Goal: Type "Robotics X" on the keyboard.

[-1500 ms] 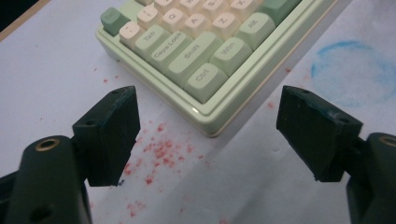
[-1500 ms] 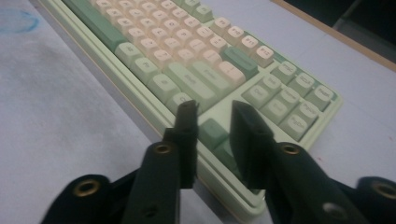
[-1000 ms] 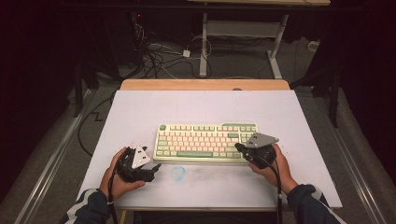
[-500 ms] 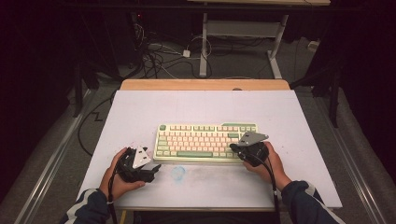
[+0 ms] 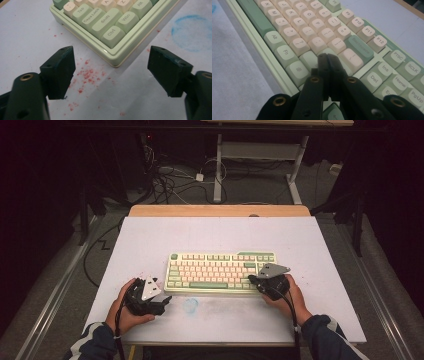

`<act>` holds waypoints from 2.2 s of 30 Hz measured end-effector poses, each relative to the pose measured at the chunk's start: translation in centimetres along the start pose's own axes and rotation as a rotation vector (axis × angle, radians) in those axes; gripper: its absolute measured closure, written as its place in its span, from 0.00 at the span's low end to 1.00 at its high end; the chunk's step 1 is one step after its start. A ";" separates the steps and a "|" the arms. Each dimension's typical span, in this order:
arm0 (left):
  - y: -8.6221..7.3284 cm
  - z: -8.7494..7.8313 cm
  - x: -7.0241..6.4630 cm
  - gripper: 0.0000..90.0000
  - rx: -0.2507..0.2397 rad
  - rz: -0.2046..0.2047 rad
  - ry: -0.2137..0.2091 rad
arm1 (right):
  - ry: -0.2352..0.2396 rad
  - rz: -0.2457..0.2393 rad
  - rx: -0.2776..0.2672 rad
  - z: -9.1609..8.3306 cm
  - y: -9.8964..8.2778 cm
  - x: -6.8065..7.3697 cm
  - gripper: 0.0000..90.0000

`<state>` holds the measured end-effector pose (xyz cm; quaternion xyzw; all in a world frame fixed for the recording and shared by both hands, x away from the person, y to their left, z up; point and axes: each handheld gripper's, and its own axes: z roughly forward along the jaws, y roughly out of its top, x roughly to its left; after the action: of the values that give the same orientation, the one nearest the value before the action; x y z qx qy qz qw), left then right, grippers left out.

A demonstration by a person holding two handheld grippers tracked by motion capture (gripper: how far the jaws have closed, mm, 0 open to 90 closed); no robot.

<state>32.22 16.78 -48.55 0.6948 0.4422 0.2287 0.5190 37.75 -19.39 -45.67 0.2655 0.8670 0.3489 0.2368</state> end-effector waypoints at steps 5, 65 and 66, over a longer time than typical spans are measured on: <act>0.4 -0.6 -0.2 0.50 0.003 0.009 -0.009 | -0.003 0.003 -0.003 -0.1 -0.1 0.0 1.00; 4.4 6.5 -3.5 0.96 0.118 0.072 -0.112 | -0.013 -0.009 -0.008 0.1 -0.2 0.1 1.00; 4.4 6.7 -3.6 0.96 0.119 0.074 -0.110 | -0.014 -0.007 -0.006 0.1 -0.2 0.1 1.00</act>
<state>37.28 9.96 -46.36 0.7518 0.3999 0.1823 0.4915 37.65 -19.38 -45.85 0.2644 0.8652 0.3488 0.2449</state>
